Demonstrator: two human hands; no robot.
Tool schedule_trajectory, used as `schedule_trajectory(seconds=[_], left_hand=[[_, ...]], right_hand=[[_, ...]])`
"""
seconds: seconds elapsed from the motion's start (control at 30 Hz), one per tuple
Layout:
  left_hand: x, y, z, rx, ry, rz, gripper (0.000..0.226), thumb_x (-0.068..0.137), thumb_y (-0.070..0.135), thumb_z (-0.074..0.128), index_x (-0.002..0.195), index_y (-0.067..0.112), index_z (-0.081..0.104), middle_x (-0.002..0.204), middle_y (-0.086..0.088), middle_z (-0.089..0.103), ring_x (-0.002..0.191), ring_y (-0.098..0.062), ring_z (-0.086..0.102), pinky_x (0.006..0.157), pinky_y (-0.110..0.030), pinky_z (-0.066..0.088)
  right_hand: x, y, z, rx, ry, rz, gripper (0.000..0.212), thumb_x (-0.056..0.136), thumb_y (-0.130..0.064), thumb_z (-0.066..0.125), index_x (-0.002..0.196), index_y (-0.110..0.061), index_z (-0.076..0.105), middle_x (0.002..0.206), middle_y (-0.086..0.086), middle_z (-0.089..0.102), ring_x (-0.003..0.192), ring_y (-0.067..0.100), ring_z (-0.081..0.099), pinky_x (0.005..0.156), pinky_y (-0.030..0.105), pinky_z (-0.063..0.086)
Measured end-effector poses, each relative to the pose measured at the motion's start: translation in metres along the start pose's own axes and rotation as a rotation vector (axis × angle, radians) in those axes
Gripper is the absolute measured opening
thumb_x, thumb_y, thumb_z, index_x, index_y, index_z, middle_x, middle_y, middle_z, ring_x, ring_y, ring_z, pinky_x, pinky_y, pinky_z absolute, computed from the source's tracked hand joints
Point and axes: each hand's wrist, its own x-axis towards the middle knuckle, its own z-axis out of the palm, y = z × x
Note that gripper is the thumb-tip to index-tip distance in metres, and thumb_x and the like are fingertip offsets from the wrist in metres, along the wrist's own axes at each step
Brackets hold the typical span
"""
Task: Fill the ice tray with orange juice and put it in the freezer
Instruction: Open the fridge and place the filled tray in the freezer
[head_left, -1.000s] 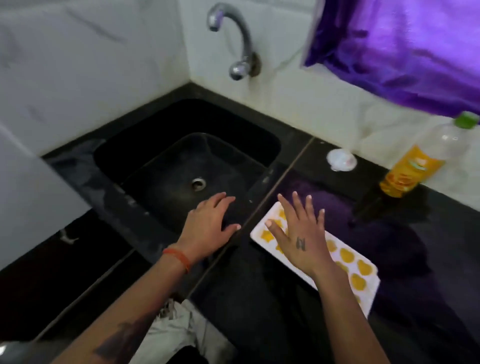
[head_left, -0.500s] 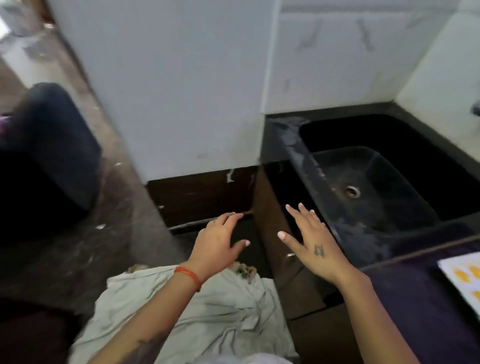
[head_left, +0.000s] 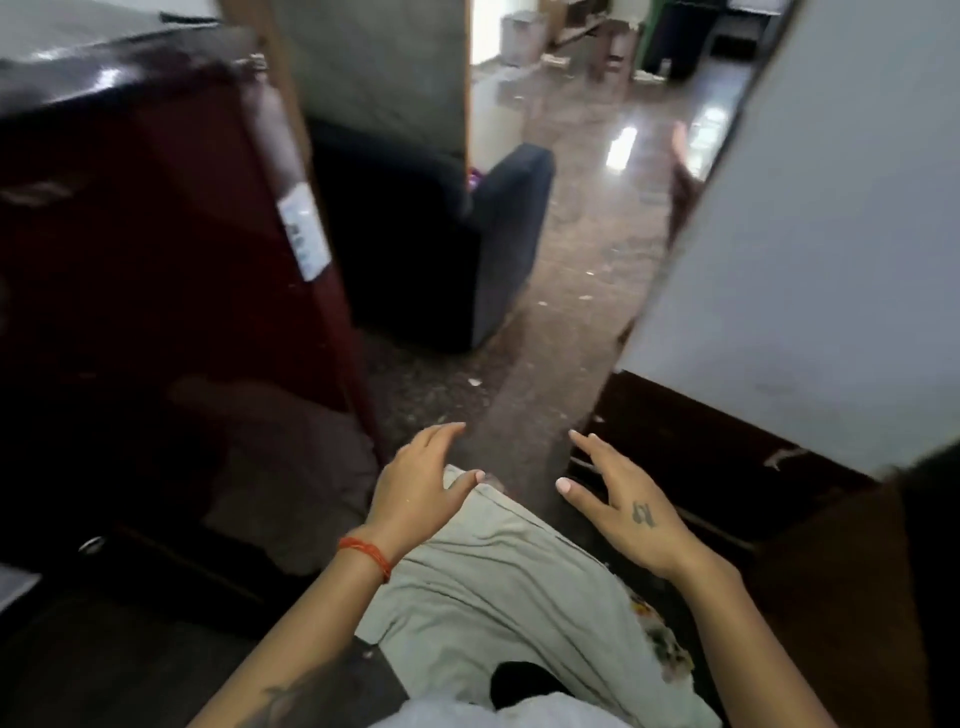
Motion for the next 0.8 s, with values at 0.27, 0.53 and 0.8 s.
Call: schedule_trajectory(seconds=[0.27,0.53,0.8], left_hand=[[-0.037,-0.099,-0.063,-0.065,0.38,-0.381,0.058,0.086,0.039,0.064,0.139,0.023,0.043,0.144,0.004,0.043,0.13,-0.017,0.044,0.104,-0.033,0.039],[-0.067,-0.154,-0.118,-0.031,0.854,-0.743,0.064,0.086,0.033,0.066,0.142,0.02,0.037,0.142,-0.003,0.04,0.123,-0.021,0.05,0.095,-0.038,0.047],[-0.094,-0.187,-0.143,-0.018,1.128,-0.827,0.07,0.079,0.018,0.073,0.136,0.009,0.033,0.135,-0.012,0.039,0.116,-0.026,0.053,0.087,-0.034,0.049]], right_hand=[[0.107,-0.102,0.08,-0.088,-0.312,-0.391,0.063,0.088,-0.057,0.044,0.144,-0.037,0.021,0.154,-0.008,0.02,0.142,0.008,0.013,0.108,0.024,0.014],[0.17,-0.223,0.164,-0.117,-0.628,-0.806,0.065,0.088,-0.056,0.046,0.145,-0.037,0.021,0.154,-0.007,0.021,0.142,0.009,0.014,0.108,0.023,0.014],[0.149,-0.32,0.242,0.026,-0.582,-1.06,0.066,0.09,-0.046,0.05,0.146,-0.021,0.023,0.149,0.002,0.033,0.138,0.017,0.028,0.107,0.026,0.027]])
